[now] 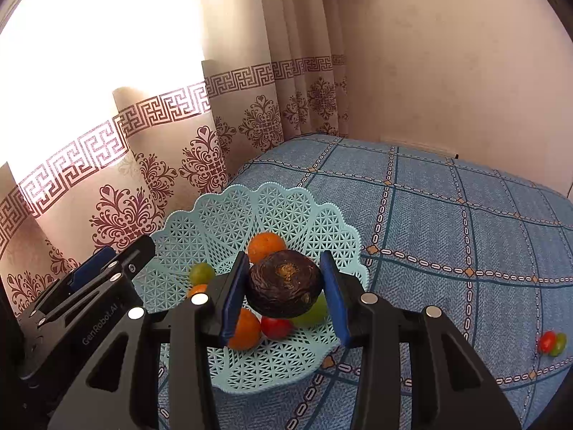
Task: Organize fruits
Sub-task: 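Carry the green tomato and dark fruit into the basket while both tools release them, then withdraw both open tools from the basket toward the last two tomatoes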
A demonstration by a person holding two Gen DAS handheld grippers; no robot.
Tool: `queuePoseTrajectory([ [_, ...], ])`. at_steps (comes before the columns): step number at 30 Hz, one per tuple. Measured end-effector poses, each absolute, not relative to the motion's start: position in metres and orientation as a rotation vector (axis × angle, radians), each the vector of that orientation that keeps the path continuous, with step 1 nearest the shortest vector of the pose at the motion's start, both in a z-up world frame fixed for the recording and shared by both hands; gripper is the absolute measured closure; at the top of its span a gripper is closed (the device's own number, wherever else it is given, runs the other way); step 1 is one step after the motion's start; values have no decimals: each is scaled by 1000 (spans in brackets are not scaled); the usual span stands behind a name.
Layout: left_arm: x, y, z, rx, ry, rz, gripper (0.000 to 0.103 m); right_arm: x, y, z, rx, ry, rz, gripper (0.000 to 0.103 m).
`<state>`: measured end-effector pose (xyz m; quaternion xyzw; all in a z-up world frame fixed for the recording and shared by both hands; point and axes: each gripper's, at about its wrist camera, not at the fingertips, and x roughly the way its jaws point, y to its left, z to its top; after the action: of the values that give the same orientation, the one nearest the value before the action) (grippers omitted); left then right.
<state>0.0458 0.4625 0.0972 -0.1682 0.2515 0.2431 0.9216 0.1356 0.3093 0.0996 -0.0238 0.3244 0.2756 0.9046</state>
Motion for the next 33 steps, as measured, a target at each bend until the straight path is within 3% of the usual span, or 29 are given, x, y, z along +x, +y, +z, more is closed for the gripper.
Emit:
queuePoseTrajectory([
  [4,44,463,97,-347,516,512,41,137,312,100,-43,670,578,61],
  [6,44,463,97,-340,513,522,37,137,313,102,-41,666,577,52],
  [8,43,464,97,-334,509,534,35,137,313,103,-42,660,576,50],
  [18,43,464,97,-336,507,542,30,137,302,102,-27,662,539,51],
  [22,43,461,99,-329,502,535,24,136,298,102,-25,663,527,50],
  [33,46,442,100,-282,499,509,23,136,277,99,-3,669,473,50],
])
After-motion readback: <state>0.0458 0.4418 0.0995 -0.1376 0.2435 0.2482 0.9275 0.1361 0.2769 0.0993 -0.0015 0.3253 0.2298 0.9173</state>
